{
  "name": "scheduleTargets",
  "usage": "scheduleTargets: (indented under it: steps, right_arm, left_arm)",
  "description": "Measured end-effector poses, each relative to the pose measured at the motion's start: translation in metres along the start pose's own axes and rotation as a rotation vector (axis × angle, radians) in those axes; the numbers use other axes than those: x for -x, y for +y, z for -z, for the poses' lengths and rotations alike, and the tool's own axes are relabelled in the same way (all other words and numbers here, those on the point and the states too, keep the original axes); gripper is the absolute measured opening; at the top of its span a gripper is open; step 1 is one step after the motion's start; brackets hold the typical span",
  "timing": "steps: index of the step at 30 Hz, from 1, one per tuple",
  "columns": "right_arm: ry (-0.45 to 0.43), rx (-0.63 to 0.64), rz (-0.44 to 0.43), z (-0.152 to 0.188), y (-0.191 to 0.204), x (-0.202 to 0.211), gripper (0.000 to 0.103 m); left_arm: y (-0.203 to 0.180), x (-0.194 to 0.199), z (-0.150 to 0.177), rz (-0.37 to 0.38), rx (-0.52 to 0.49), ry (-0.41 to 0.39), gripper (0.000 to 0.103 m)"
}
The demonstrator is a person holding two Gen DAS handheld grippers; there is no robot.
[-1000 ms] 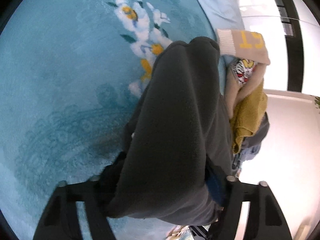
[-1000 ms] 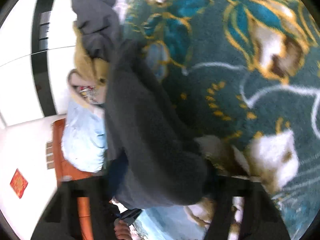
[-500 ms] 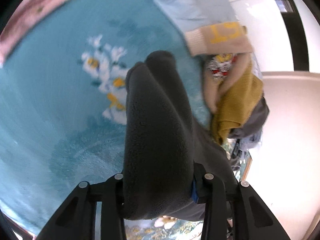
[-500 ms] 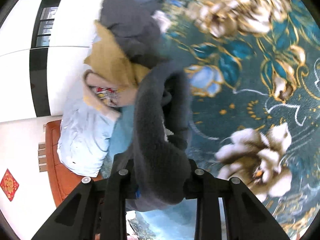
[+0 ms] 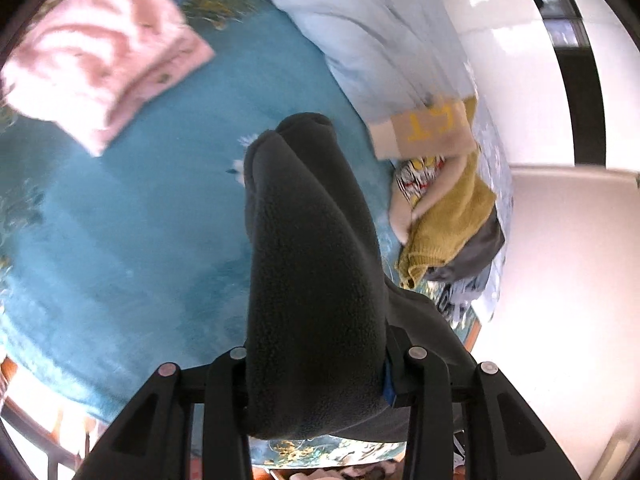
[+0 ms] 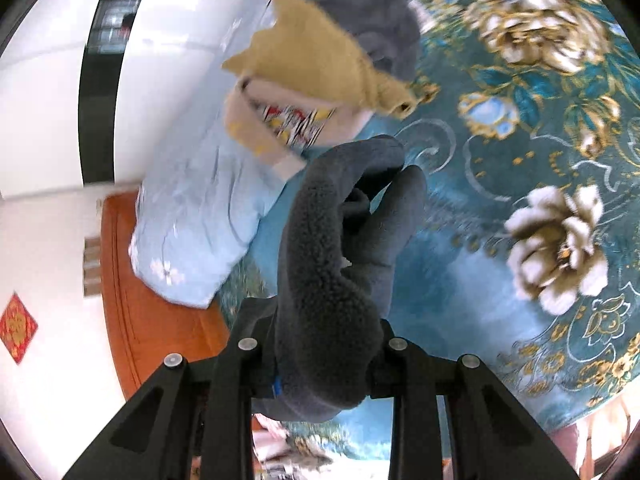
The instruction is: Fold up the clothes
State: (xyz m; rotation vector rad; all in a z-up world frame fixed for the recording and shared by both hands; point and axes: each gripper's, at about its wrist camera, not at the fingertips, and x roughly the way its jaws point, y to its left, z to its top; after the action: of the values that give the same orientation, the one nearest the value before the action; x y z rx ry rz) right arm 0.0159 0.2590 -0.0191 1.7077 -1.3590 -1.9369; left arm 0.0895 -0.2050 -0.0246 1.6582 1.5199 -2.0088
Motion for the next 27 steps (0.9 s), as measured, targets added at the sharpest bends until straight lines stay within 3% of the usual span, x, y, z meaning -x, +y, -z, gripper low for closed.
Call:
scheduleTargets:
  steps: [9,14,19,27]
  right_arm:
    - [0.173,0.166,-0.006,0.024,0.074,-0.058,0.029]
    - [0.226,0.236,0.008,0.050,0.117,-0.089,0.029]
    - [0.211,0.268,0.006,0.083,0.163,-0.125,0.029]
    - [0.123,0.237,-0.009,0.143,0.235,-0.190,0.029]
  left_arm:
    - [0.066,0.078,-0.001,0.021,0.152,-0.104,0.040]
    - [0.098,0.111,-0.020,0.054,0.203,-0.136,0.040]
    - [0.133,0.138,-0.067,0.083,0.206,-0.120,0.040]
    - [0.157,0.183,-0.200,0.097,0.068,-0.037,0.040]
